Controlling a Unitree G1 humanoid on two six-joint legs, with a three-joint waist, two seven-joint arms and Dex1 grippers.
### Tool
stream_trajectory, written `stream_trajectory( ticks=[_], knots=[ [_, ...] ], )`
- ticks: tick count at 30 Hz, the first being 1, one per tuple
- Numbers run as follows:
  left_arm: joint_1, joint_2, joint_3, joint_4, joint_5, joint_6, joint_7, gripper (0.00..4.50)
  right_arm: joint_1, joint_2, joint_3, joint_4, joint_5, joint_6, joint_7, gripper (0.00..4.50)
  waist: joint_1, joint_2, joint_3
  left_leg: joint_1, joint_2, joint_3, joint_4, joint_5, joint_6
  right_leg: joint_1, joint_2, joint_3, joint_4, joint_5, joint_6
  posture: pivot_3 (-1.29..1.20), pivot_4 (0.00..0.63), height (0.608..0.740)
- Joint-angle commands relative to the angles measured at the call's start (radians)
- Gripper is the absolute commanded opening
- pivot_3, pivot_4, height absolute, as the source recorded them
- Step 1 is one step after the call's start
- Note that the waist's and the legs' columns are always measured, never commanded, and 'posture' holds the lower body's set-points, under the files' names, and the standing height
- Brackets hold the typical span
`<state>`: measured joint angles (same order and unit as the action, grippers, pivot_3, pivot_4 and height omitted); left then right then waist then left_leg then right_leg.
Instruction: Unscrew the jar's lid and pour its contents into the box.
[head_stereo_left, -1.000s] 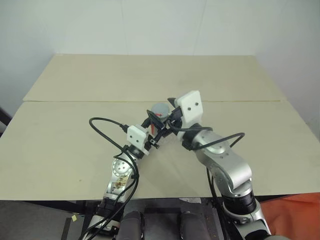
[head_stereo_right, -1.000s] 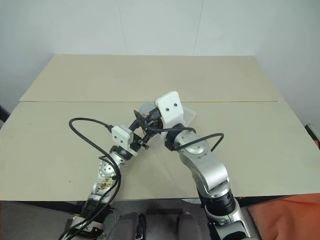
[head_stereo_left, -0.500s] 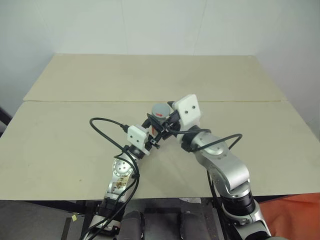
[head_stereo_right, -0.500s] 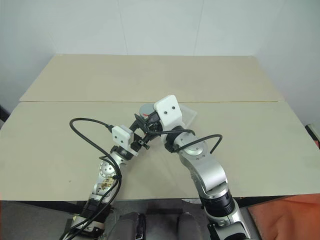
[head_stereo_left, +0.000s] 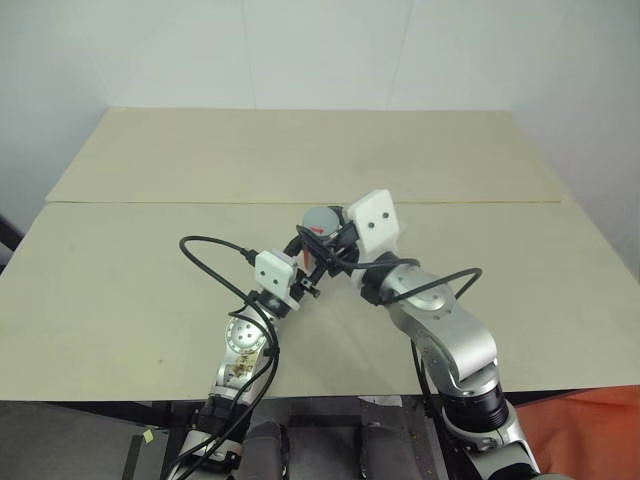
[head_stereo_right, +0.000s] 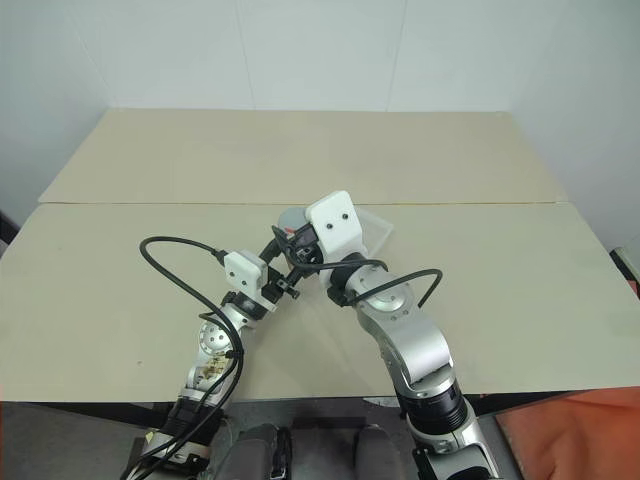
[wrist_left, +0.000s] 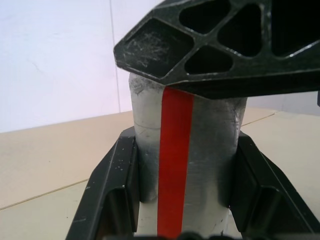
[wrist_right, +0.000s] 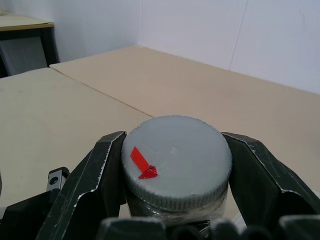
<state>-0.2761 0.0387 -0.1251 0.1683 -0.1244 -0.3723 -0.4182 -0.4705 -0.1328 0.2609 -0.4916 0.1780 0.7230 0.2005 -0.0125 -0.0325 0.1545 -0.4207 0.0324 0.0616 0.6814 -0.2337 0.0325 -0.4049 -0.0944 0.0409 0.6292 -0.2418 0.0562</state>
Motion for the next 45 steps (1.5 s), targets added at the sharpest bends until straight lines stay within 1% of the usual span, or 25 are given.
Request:
stream_trajectory(
  ticks=[1, 6, 8, 13, 17, 18, 21, 25, 27, 30, 35, 41, 45],
  knots=[
    [-0.001, 0.006, 0.004, -0.022, -0.020, -0.015, -0.019, 1.93, -0.004, -0.012, -0.022, -0.013, -0.015, -0.053, 0.013, 2.99, 0.000, 0.000, 0.000, 0.000, 0.000, 0.000, 0.000, 0.000, 0.000, 0.000, 0.000, 0.000, 0.000, 0.000, 0.000, 0.00, 0.150, 0.740],
    [0.011, 0.020, 0.000, -0.042, -0.065, -0.005, -0.070, 1.93, -0.006, -0.031, -0.033, 0.001, -0.009, -0.070, 0.040, 2.99, 0.000, 0.000, 0.000, 0.000, 0.000, 0.000, 0.000, 0.000, 0.000, 0.000, 0.000, 0.000, 0.000, 0.000, 0.000, 0.00, 0.150, 0.740],
    [0.029, 0.034, -0.017, -0.080, -0.113, 0.013, -0.128, 1.93, -0.003, -0.045, -0.049, 0.004, 0.013, -0.083, 0.073, 2.99, 0.000, 0.000, 0.000, 0.000, 0.000, 0.000, 0.000, 0.000, 0.000, 0.000, 0.000, 0.000, 0.000, 0.000, 0.000, 0.00, 0.150, 0.740],
    [0.048, 0.048, -0.035, -0.146, -0.174, 0.059, -0.183, 1.93, -0.004, -0.084, -0.086, 0.015, 0.077, -0.100, 0.161, 2.99, -0.001, 0.000, 0.000, 0.000, 0.000, 0.000, 0.000, 0.000, 0.000, 0.000, 0.000, 0.000, 0.000, 0.000, 0.000, 0.00, 0.150, 0.740],
    [0.055, 0.091, -0.040, -0.211, -0.233, 0.105, -0.255, 1.93, -0.026, -0.173, -0.167, 0.027, 0.205, -0.086, 0.321, 2.99, 0.000, 0.000, 0.000, 0.000, 0.000, 0.000, 0.000, 0.000, 0.000, 0.000, 0.000, 0.000, -0.001, 0.000, 0.000, 0.00, 0.150, 0.740],
    [0.055, 0.096, -0.040, -0.216, -0.240, 0.112, -0.264, 1.93, -0.029, -0.186, -0.172, 0.030, 0.215, -0.090, 0.336, 2.99, 0.000, 0.000, 0.000, 0.000, 0.000, 0.000, 0.000, 0.000, 0.000, 0.000, 0.000, 0.000, -0.001, 0.000, 0.000, 0.00, 0.150, 0.740],
    [0.051, 0.137, -0.036, -0.242, -0.292, 0.148, -0.339, 1.93, -0.048, -0.254, -0.183, 0.062, 0.266, -0.110, 0.448, 2.99, -0.001, 0.000, 0.000, 0.000, 0.001, 0.000, -0.001, 0.000, 0.000, 0.000, 0.000, 0.000, -0.001, 0.000, 0.000, 0.00, 0.150, 0.740],
    [0.043, 0.161, -0.030, -0.262, -0.342, 0.183, -0.401, 1.93, -0.072, -0.308, -0.185, 0.113, 0.312, -0.139, 0.559, 2.99, -0.004, 0.000, 0.000, 0.000, 0.001, 0.000, -0.001, 0.000, 0.000, 0.000, 0.001, 0.000, -0.001, 0.000, 0.000, 0.00, 0.150, 0.740],
    [0.043, 0.176, -0.034, -0.278, -0.368, 0.208, -0.441, 1.93, -0.091, -0.335, -0.178, 0.151, 0.326, -0.176, 0.640, 2.99, -0.002, 0.000, 0.000, 0.000, 0.001, 0.000, -0.001, 0.000, 0.000, 0.000, 0.001, 0.000, -0.001, 0.000, 0.000, 0.00, 0.150, 0.740],
    [0.042, 0.185, -0.036, -0.290, -0.386, 0.226, -0.475, 1.93, -0.117, -0.354, -0.169, 0.203, 0.343, -0.202, 0.716, 2.99, -0.002, 0.000, 0.000, 0.000, 0.001, 0.000, -0.001, 0.000, 0.000, 0.000, 0.001, 0.000, -0.001, 0.000, 0.000, 0.00, 0.150, 0.740],
    [0.038, 0.179, -0.034, -0.287, -0.376, 0.228, -0.486, 1.93, -0.173, -0.369, -0.147, 0.319, 0.330, -0.269, 0.835, 2.99, -0.001, 0.000, 0.000, 0.000, 0.001, 0.000, -0.001, 0.000, 0.000, 0.000, 0.001, 0.000, -0.001, 0.000, 0.000, 0.00, 0.150, 0.740],
    [0.037, 0.172, -0.029, -0.284, -0.371, 0.226, -0.492, 1.93, -0.242, -0.400, -0.133, 0.460, 0.350, -0.344, 1.049, 2.99, 0.000, 0.000, 0.000, 0.000, 0.001, 0.000, -0.001, 0.000, 0.000, 0.000, 0.000, 0.000, -0.001, 0.000, 0.000, 0.00, 0.150, 0.740],
    [0.039, 0.167, -0.030, -0.287, -0.364, 0.224, -0.495, 1.93, -0.288, -0.381, -0.150, 0.560, 0.391, -0.370, 1.172, 2.99, 0.000, 0.000, 0.000, 0.000, 0.001, 0.000, -0.001, 0.000, 0.000, 0.000, 0.001, 0.000, -0.001, 0.000, 0.000, 0.00, 0.150, 0.740]
  ],
)
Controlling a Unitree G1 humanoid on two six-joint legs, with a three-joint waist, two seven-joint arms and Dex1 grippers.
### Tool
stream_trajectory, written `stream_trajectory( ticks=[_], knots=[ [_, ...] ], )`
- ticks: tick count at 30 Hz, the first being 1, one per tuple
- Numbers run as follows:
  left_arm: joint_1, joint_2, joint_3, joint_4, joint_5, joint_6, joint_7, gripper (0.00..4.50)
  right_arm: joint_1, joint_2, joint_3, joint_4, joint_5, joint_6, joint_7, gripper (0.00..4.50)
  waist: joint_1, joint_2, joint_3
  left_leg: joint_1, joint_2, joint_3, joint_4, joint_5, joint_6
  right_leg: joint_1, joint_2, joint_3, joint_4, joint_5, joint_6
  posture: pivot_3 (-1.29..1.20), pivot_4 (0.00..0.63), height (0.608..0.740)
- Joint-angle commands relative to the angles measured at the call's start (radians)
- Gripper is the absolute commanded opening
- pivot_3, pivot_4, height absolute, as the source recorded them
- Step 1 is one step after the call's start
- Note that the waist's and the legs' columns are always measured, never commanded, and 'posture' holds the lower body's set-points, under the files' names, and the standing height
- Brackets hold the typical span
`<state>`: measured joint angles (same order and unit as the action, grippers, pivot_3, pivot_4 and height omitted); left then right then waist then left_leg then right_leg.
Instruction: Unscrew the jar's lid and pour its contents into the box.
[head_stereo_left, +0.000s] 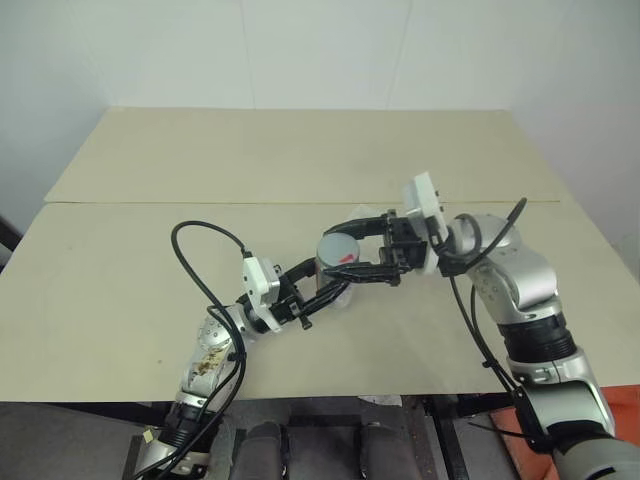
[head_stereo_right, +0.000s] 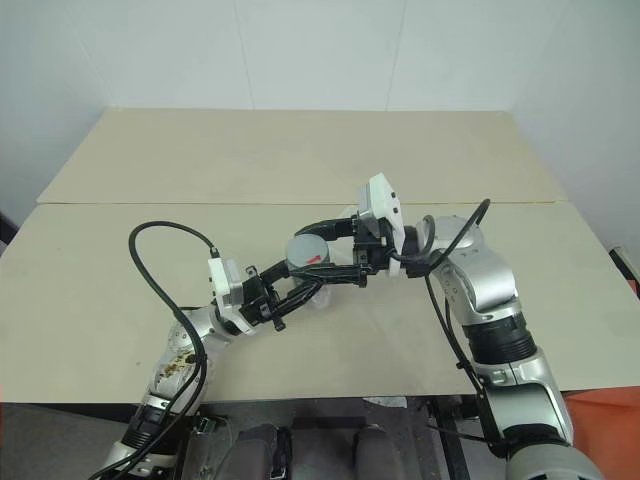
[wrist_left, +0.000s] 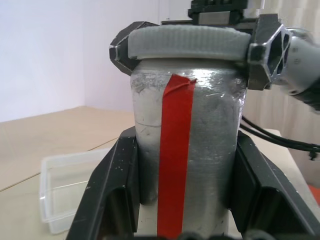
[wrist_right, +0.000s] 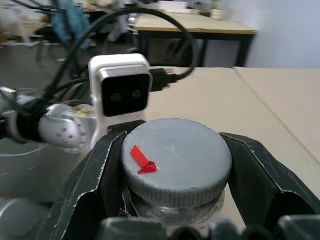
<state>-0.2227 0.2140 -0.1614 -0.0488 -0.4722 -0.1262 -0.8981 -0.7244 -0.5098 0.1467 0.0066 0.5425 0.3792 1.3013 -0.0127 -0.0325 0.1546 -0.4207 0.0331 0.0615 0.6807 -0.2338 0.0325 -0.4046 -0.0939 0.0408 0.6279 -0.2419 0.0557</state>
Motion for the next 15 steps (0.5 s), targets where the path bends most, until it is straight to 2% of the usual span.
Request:
stream_trajectory(
  ticks=[1, 9, 12, 14, 15],
  knots=[
    [-0.014, -0.008, 0.006, -0.070, -0.014, -0.022, -0.017, 1.93, -0.045, 0.002, -0.036, 0.085, 0.028, -0.043, 0.095, 2.99, 0.000, 0.000, 0.000, 0.000, 0.000, 0.000, 0.000, 0.000, 0.000, 0.000, 0.000, 0.000, 0.000, 0.000, 0.000, 0.00, 0.150, 0.740],
    [-0.014, -0.009, 0.007, -0.067, -0.006, -0.026, -0.022, 1.93, -0.085, 0.020, -0.025, 0.196, -0.010, -0.145, 0.201, 2.99, 0.000, 0.000, 0.000, 0.000, 0.000, 0.000, 0.000, 0.000, 0.000, 0.000, 0.000, 0.000, 0.000, 0.000, 0.000, 0.00, 0.150, 0.740],
    [-0.016, -0.012, 0.009, -0.057, 0.000, -0.031, -0.022, 1.93, -0.098, 0.024, -0.036, 0.216, -0.014, -0.117, 0.168, 3.76, 0.000, 0.000, 0.000, 0.000, 0.000, 0.000, 0.000, 0.000, 0.000, 0.000, 0.000, 0.000, 0.001, 0.000, 0.000, 0.00, 0.150, 0.740],
    [-0.018, -0.017, 0.012, -0.046, 0.008, -0.036, -0.017, 1.93, -0.088, 0.025, -0.052, 0.204, -0.017, -0.135, 0.147, 4.45, 0.001, 0.000, 0.000, 0.000, 0.000, 0.000, 0.000, 0.000, 0.000, 0.000, 0.000, 0.000, 0.001, 0.000, 0.000, 0.00, 0.150, 0.740],
    [-0.017, -0.020, 0.013, -0.043, 0.013, -0.036, -0.011, 1.93, -0.080, 0.025, -0.061, 0.191, -0.018, -0.141, 0.132, 4.45, 0.001, 0.000, 0.000, 0.000, 0.000, 0.000, 0.000, 0.000, 0.000, 0.000, 0.000, 0.000, 0.001, 0.000, 0.000, 0.00, 0.150, 0.740]
  ],
)
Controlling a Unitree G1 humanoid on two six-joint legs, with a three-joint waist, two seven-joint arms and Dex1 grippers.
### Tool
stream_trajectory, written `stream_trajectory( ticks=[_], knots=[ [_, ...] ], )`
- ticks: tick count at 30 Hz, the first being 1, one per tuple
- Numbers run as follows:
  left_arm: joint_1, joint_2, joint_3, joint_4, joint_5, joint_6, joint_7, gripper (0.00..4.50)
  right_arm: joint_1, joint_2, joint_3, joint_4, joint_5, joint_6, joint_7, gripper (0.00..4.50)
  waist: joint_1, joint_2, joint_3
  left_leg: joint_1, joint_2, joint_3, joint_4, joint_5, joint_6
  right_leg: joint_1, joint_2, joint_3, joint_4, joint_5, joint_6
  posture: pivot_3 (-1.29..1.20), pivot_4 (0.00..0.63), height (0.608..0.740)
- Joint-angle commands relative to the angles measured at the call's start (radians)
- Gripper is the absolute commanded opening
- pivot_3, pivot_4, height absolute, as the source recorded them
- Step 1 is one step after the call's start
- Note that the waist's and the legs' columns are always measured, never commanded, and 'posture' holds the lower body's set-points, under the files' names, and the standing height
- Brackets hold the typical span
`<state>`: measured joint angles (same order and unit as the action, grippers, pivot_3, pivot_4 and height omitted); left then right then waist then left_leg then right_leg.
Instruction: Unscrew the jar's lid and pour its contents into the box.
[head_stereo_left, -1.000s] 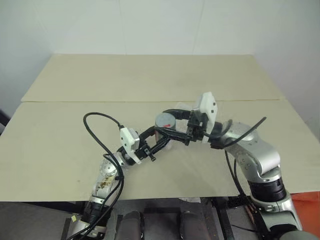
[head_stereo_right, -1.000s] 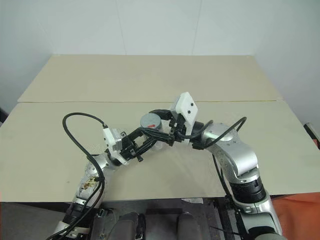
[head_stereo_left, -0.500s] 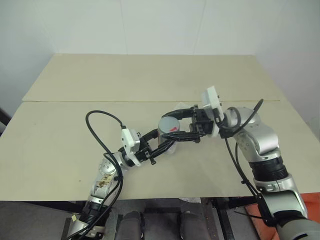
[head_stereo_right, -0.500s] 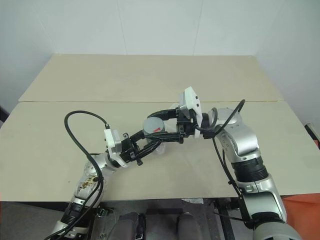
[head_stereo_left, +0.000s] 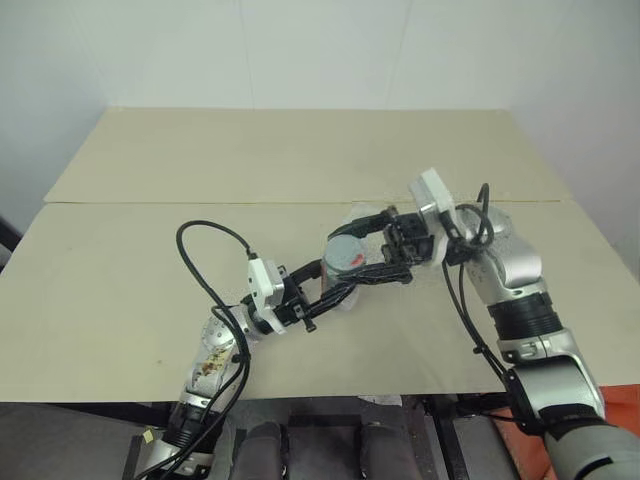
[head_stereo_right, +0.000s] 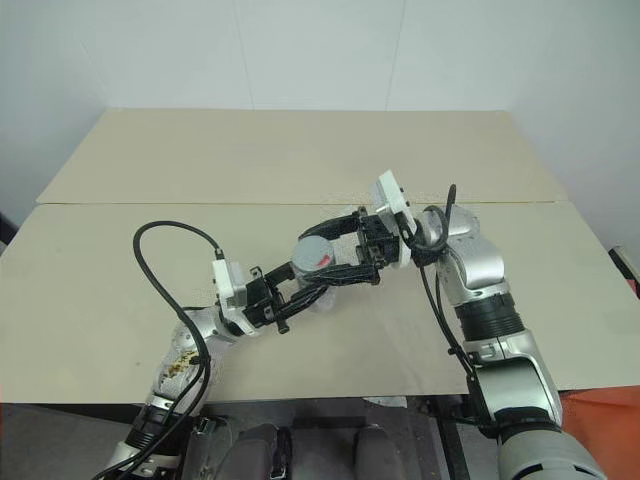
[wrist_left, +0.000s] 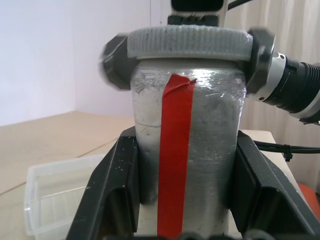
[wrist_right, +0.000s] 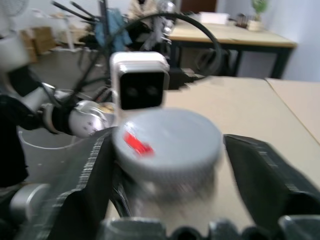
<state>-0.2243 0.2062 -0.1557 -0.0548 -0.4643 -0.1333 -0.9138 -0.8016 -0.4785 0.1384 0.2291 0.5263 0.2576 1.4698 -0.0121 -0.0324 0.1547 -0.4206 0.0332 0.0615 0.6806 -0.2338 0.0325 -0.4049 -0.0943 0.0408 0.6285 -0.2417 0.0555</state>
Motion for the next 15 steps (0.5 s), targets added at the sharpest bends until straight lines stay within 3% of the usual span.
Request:
stream_trajectory(
  ticks=[1, 8, 15],
  knots=[
    [-0.018, -0.018, 0.009, -0.022, 0.025, -0.045, 0.017, 1.93, 0.014, -0.003, -0.070, -0.056, -0.010, -0.043, -0.077, 4.45, 0.000, 0.000, 0.000, 0.000, 0.000, 0.000, 0.000, 0.000, 0.000, 0.000, 0.000, 0.000, 0.000, 0.000, 0.000, 0.00, 0.150, 0.740],
    [-0.019, -0.042, 0.013, 0.006, 0.071, -0.075, 0.055, 1.93, 0.129, -0.026, -0.134, -0.240, -0.069, -0.094, -0.259, 4.45, 0.005, 0.000, 0.000, -0.001, 0.000, 0.000, 0.000, 0.000, 0.000, 0.000, -0.001, 0.000, 0.000, 0.000, 0.000, 0.00, 0.150, 0.740],
    [-0.032, -0.056, 0.020, 0.055, 0.130, -0.103, 0.103, 1.93, 0.264, -0.092, -0.183, -0.448, -0.058, -0.069, -0.338, 4.45, 0.010, 0.000, 0.000, -0.001, -0.001, 0.000, 0.000, 0.000, 0.000, 0.000, -0.001, 0.000, -0.001, 0.000, 0.000, 0.00, 0.150, 0.740]
  ],
)
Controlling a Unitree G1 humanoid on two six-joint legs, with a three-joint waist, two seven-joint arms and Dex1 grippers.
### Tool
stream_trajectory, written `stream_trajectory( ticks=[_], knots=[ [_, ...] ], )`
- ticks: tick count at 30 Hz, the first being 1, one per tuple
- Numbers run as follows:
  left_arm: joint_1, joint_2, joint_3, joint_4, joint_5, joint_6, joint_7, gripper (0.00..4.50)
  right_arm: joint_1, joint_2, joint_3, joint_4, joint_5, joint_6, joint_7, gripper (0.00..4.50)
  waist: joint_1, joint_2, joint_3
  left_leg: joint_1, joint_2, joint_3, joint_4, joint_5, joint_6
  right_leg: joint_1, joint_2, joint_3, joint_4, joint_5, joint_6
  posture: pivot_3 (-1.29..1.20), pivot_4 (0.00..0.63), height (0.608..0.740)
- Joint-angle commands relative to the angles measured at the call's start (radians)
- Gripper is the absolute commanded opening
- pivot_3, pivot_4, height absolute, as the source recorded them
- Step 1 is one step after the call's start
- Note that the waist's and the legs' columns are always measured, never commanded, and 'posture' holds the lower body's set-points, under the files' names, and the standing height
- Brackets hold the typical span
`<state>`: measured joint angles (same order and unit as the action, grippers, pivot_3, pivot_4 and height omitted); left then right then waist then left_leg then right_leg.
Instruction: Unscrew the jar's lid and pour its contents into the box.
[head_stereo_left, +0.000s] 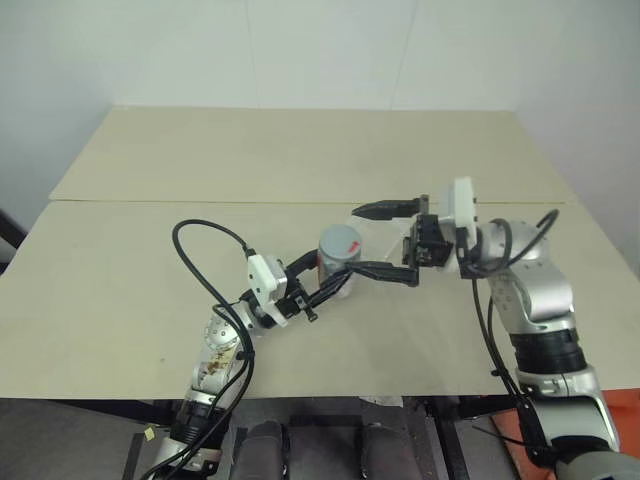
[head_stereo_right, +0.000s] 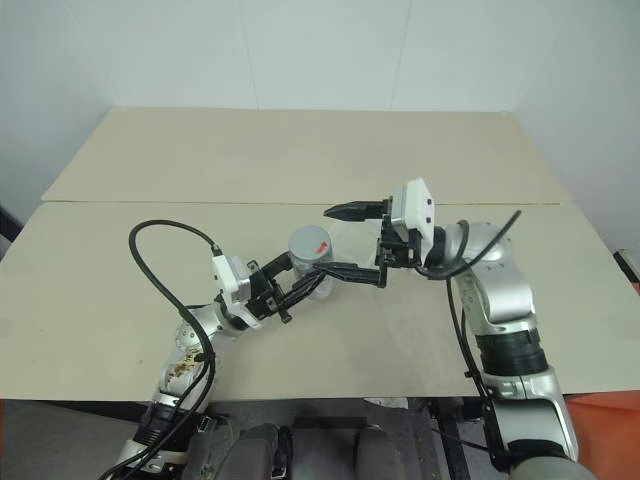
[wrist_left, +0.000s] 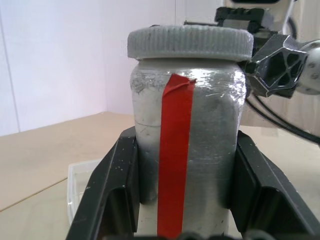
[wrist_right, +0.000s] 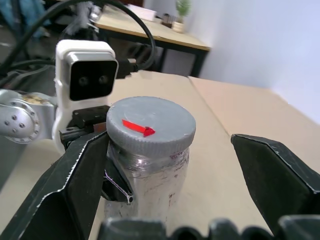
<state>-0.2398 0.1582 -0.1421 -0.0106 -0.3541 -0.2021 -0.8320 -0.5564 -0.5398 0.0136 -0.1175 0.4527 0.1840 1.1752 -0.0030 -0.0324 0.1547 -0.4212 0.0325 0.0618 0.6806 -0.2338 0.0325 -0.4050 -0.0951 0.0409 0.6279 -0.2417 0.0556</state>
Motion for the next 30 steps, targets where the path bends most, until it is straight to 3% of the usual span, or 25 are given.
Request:
stream_trajectory(
  ticks=[1, 6, 15, 22, 30],
  knots=[
    [-0.022, -0.011, 0.009, 0.022, 0.034, -0.041, 0.034, 1.93, 0.032, -0.041, -0.061, -0.128, 0.016, 0.018, -0.062, 4.45, 0.002, 0.000, 0.000, 0.000, 0.000, 0.000, 0.000, 0.000, 0.000, 0.000, 0.000, 0.000, 0.000, 0.000, 0.000, 0.00, 0.150, 0.740],
    [-0.053, -0.034, 0.018, 0.079, 0.104, -0.094, 0.110, 1.93, 0.059, -0.011, -0.034, -0.270, -0.044, 0.110, -0.271, 4.45, -0.002, 0.000, 0.000, 0.001, 0.001, 0.000, 0.000, 0.000, 0.000, 0.000, 0.001, 0.000, 0.001, 0.000, 0.000, 0.00, 0.150, 0.740],
    [-0.088, -0.065, 0.031, 0.136, 0.168, -0.158, 0.216, 1.93, 0.085, 0.194, 0.084, -0.401, -0.193, 0.270, -0.669, 4.45, 0.001, 0.000, 0.000, 0.000, 0.000, 0.000, 0.000, 0.000, 0.000, -0.001, 0.000, 0.000, 0.001, 0.000, 0.000, 0.00, 0.150, 0.740],
    [-0.085, -0.065, 0.028, 0.133, 0.180, -0.165, 0.237, 1.93, 0.120, 0.289, 0.151, -0.421, -0.275, 0.318, -0.816, 4.45, 0.001, 0.000, 0.000, -0.001, 0.000, 0.000, 0.000, 0.000, 0.000, -0.001, 0.000, 0.000, 0.001, 0.000, 0.000, 0.00, 0.150, 0.740],
    [-0.082, -0.062, 0.028, 0.129, 0.181, -0.158, 0.249, 1.93, 0.143, 0.295, 0.183, -0.433, -0.282, 0.315, -0.812, 4.45, -0.002, 0.000, 0.000, -0.001, 0.000, 0.000, 0.000, 0.000, 0.000, -0.001, 0.001, 0.000, 0.001, 0.000, 0.000, 0.00, 0.150, 0.740]
  ],
)
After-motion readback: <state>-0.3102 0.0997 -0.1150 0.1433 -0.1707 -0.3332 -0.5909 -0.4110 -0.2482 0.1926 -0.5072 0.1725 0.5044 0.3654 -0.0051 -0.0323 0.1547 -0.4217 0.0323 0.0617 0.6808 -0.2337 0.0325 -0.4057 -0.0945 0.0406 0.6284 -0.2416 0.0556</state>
